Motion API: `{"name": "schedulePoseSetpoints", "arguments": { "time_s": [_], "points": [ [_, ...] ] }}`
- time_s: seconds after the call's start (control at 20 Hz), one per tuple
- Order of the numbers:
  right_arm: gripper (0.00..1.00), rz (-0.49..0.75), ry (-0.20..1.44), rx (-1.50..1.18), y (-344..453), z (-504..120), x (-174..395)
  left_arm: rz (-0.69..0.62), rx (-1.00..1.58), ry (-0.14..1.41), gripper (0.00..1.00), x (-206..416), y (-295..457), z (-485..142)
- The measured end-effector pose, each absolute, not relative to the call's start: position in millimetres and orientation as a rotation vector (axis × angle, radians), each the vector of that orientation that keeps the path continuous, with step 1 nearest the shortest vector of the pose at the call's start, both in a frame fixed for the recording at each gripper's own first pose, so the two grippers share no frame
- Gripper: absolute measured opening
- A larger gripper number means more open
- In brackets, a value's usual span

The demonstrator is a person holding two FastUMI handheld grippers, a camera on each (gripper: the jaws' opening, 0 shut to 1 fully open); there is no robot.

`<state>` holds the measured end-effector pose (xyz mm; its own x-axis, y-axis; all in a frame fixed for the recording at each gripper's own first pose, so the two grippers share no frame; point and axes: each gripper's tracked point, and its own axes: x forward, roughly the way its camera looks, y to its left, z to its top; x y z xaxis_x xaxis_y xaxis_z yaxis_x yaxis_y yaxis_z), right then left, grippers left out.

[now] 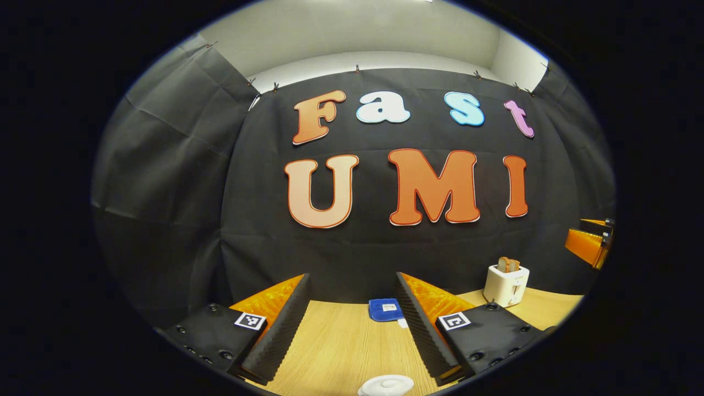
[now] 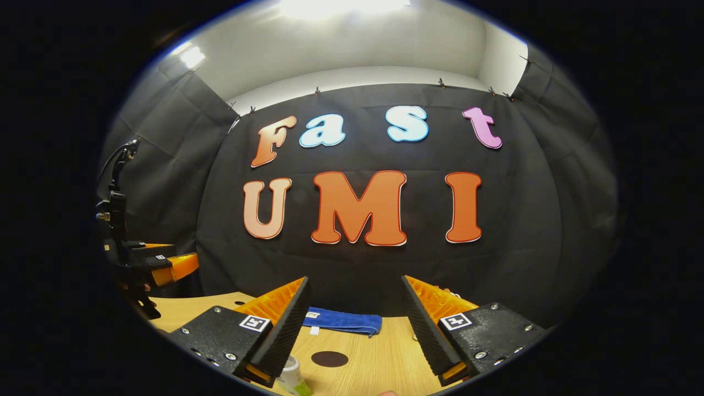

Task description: Open the teacup lid with one hand, grasp the water bottle and pour water into the teacup with the other hand; after pouring, place the water bottle on the coaster and then close the teacup lid.

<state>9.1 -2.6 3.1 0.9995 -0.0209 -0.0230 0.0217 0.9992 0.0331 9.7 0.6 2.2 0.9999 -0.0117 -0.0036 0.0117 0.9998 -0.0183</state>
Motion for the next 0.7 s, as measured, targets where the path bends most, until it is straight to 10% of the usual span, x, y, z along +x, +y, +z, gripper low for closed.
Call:
{"name": "schedulePoseSetpoints", "arguments": {
  "time_s": [0.7],
  "points": [
    [1.00,0.044,0.111,0.092,-0.7,-38.7,-6.6,-0.110,-0.037,0.126,0.98,7.3,-14.8,-74.3]
  ]
}}
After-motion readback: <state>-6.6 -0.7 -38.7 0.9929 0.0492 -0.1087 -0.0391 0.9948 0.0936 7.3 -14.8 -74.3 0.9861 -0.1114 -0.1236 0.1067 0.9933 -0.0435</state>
